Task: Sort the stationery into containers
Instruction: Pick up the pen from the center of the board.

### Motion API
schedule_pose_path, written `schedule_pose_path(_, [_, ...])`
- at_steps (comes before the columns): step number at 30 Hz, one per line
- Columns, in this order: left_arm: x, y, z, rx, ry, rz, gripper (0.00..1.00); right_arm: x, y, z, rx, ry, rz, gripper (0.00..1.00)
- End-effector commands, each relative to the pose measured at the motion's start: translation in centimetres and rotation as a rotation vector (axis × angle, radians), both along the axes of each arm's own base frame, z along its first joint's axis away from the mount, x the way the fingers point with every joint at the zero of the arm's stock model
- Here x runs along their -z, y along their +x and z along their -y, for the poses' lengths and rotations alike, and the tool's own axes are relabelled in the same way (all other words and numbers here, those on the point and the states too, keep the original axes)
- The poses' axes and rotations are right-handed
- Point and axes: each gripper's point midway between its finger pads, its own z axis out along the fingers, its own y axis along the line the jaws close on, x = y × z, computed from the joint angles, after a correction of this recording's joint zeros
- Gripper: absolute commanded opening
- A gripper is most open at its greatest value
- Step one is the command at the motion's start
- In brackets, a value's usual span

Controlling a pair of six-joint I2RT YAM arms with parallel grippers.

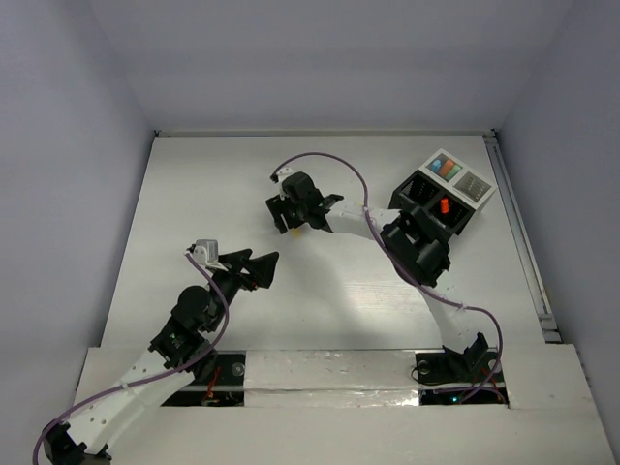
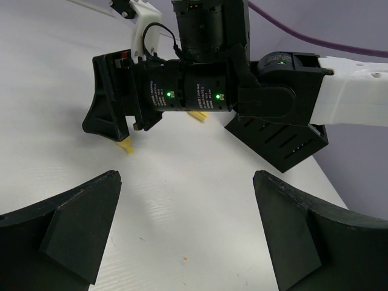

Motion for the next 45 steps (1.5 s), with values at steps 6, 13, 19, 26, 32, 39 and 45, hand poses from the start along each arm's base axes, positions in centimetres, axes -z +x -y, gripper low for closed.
schedule_pose_path(6, [-0.5, 0.0, 0.3, 0.007, -0.020, 0.022, 0.88, -3.6, -2.7, -3.2, -0.396, -0.004, 0.125, 0.74])
schedule_pose_path(13, [-0.5, 0.1, 0.0, -0.005, -0.020, 0.022, 0.88, -1.8, -6.1, -4.9, -0.552, 0.077, -0.017, 0.73])
schedule_pose_path(19, [-0.4, 0.1, 0.2, 0.003, -0.016, 0.017, 0.87, -1.9, -8.5, -4.1, -0.647, 0.075, -0.059, 0.45])
schedule_pose_path(26, [-0.5, 0.1, 0.1, -0.002, -0.018, 0.019, 0.87, -5.1, -7.9, -2.8, -0.597, 0.066, 0.044, 0.76])
schedule_pose_path(32, [-0.4, 0.1, 0.0, -0.007, -0.017, 0.018, 0.87, -9.3, -7.9, -2.1, -0.487, 0.162, 0.114, 0.90])
schedule_pose_path(39, [-0.5, 0.1, 0.1, -0.003, -0.022, 0.021, 0.87, -9.9, -9.5, 0.7, -0.294, 0.231, 0.030, 0.84])
schedule_pose_path(45, [-0.5, 0.1, 0.1, -0.003, -0.024, 0.022, 0.87, -5.2, -11.5, -0.1, -0.204, 0.282, -0.206, 0.90])
